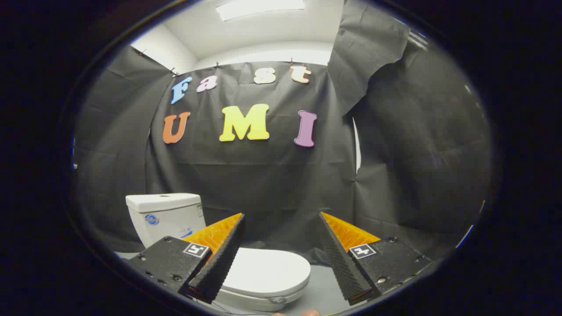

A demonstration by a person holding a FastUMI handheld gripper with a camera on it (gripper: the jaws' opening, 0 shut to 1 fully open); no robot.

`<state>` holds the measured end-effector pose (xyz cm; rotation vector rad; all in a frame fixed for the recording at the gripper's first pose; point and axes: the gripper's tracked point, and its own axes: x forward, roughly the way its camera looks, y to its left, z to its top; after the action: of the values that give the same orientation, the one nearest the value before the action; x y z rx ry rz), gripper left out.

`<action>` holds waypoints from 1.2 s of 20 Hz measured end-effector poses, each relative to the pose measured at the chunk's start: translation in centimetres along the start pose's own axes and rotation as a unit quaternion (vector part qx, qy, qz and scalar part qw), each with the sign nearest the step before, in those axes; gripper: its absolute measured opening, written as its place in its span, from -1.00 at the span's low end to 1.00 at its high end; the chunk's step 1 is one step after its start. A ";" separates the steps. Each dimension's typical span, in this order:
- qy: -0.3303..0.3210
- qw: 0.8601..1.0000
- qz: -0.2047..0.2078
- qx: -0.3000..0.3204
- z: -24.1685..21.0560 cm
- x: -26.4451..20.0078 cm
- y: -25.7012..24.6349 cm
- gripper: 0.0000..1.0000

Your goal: Open the toilet lid.

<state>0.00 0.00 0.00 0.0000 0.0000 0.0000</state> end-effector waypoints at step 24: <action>0.034 0.999 -0.022 0.023 -2.2 0.3 -0.9 1.00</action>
<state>0.32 -0.93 -2.16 0.0462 0.0684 -0.0446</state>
